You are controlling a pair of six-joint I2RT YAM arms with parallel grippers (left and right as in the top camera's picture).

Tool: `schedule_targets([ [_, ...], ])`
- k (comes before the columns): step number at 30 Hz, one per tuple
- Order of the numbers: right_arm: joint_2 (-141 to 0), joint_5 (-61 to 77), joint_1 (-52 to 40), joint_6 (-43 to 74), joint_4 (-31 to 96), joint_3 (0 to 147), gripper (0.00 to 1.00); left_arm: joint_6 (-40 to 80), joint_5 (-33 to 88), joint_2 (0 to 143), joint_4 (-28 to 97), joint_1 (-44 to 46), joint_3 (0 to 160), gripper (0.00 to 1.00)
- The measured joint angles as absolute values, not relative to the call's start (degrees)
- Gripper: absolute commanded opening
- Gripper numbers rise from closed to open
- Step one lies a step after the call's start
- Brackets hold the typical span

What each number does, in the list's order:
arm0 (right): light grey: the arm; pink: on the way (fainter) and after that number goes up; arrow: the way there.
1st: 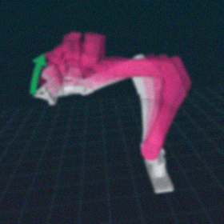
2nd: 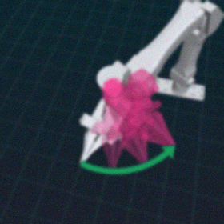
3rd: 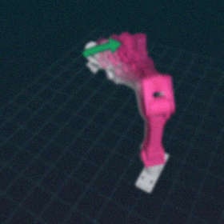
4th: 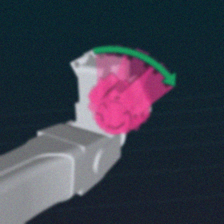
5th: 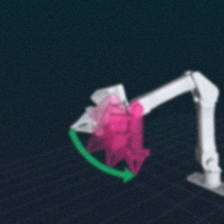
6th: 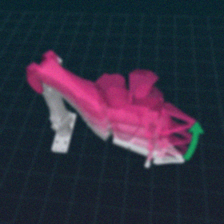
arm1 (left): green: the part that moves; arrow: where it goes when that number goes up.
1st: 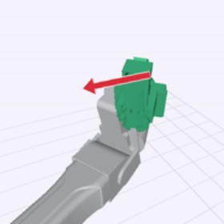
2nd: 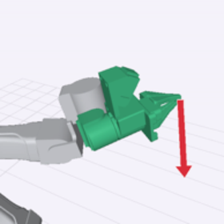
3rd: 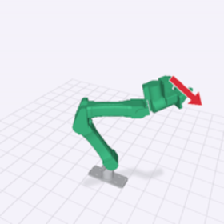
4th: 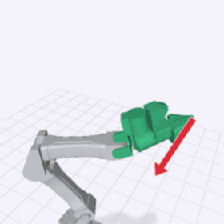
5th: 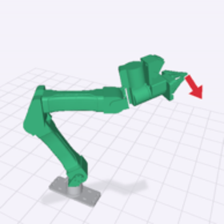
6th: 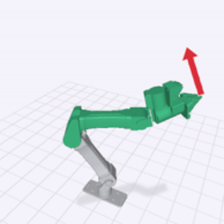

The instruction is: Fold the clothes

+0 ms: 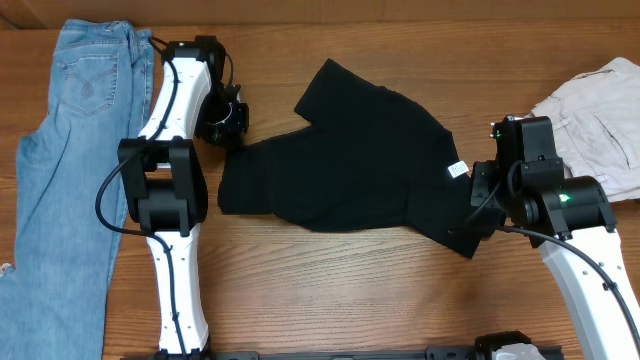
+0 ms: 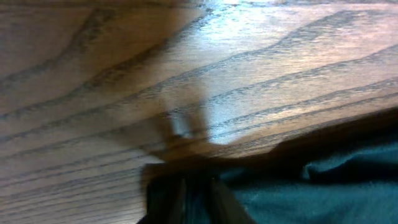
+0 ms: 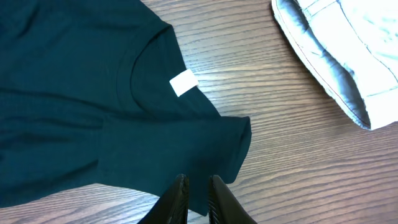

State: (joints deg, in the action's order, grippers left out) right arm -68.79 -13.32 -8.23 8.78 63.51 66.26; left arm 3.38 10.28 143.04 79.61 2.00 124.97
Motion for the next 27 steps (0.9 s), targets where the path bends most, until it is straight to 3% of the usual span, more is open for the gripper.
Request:
schedule_targets([
  [3, -68.79, -13.32, -8.23, 8.80, 63.51, 66.26, 0.15, 3.20, 10.28, 143.04, 79.64, 2.00, 124.97, 0.04],
  [11, -68.79, -13.41, -8.23, 9.74, 63.55, 66.26, 0.15, 2.76, 10.26, 143.11, 81.93, 2.00, 126.43, 0.04],
  [14, -68.79, -13.54, -7.86, 12.56, 63.53, 66.26, 0.26, 2.74, 10.28, 143.17, 84.31, 2.00, 131.04, 0.04],
  [19, -69.17, -13.74, -5.08, 15.00, 63.46, 66.26, 0.34, 2.83, 9.82, 143.15, 89.17, 1.67, 141.73, 0.04],
  [27, -77.38, -6.52, 3.01, 15.86, 63.51, 66.26, 0.38, 4.32, 7.05, 141.01, 92.58, -1.21, 147.94, 0.04],
])
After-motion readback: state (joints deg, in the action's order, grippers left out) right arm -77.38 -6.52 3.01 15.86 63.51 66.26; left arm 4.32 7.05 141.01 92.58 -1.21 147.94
